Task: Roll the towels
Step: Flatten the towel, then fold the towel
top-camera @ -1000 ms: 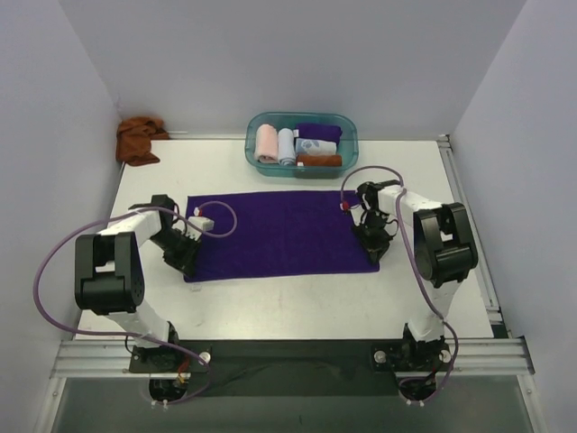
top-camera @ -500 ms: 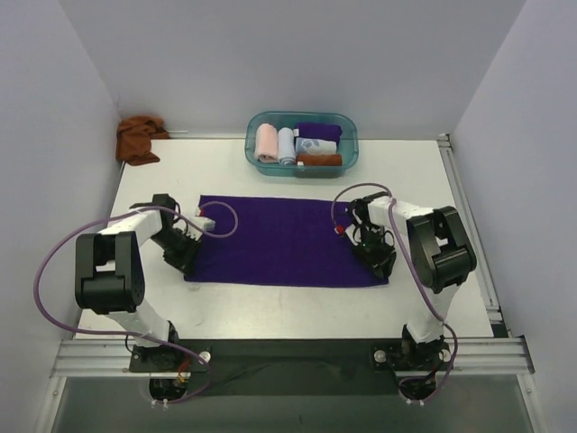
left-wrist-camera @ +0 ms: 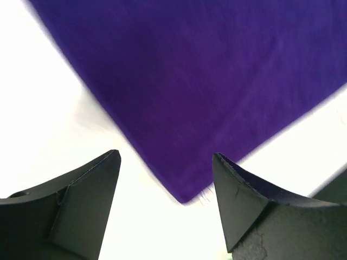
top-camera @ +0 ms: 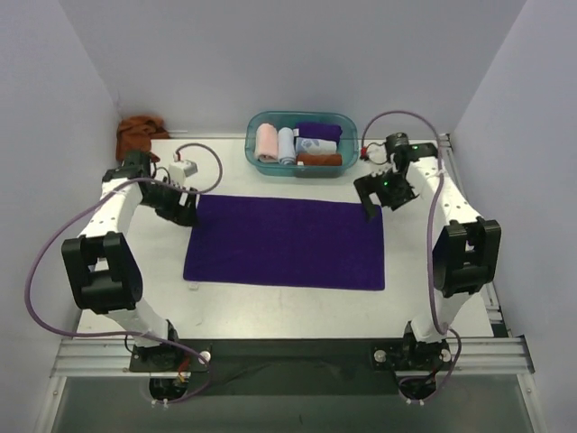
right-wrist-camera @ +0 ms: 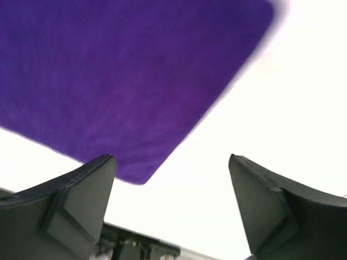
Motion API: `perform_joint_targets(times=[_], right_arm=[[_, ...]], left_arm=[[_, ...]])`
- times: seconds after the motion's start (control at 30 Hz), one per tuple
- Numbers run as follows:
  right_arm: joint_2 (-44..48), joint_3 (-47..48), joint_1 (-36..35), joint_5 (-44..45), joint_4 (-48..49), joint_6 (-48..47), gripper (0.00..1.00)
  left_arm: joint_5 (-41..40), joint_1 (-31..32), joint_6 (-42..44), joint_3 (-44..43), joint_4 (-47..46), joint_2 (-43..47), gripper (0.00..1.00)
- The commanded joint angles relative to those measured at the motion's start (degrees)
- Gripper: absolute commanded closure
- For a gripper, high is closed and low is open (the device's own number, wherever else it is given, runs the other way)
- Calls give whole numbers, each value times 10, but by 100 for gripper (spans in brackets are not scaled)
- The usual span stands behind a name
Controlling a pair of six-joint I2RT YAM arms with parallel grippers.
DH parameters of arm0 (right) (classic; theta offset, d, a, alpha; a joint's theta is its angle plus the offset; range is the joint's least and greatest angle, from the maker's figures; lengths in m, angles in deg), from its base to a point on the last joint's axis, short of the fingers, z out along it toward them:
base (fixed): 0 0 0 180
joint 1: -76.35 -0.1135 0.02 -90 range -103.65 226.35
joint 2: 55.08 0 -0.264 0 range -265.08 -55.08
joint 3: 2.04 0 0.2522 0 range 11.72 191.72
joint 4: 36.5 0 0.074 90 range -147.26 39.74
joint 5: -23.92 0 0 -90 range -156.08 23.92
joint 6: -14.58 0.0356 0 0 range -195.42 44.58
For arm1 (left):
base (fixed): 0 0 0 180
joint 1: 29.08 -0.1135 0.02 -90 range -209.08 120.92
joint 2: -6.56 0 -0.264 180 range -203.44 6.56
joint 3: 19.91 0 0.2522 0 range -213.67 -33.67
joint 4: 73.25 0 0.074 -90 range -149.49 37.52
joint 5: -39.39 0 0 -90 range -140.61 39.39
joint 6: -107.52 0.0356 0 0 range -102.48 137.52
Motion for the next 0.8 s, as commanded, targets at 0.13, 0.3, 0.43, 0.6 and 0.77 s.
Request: perform_joint_targets(times=[0.13,0.3,0.43,0.6,0.77], right_arm=[[-128,183,90,-46,-24,41,31],[-214,269,101,-38,-23,65,50],[-260,292,102,-33,-22,72,56],[-290,304,101,-30,-18,76,56],[-315,312,96,-24,-15,78,57]], left_arm=[[64,-31,-100,-169,-135,-109,24],[79,-33,-138,-248,-178,-199,32],[66,-25,-153,-288,-186,-246,35],[45,-19,-156,-297,-197,-288,36],[35,-11,-154,-305,-199,-316,36]])
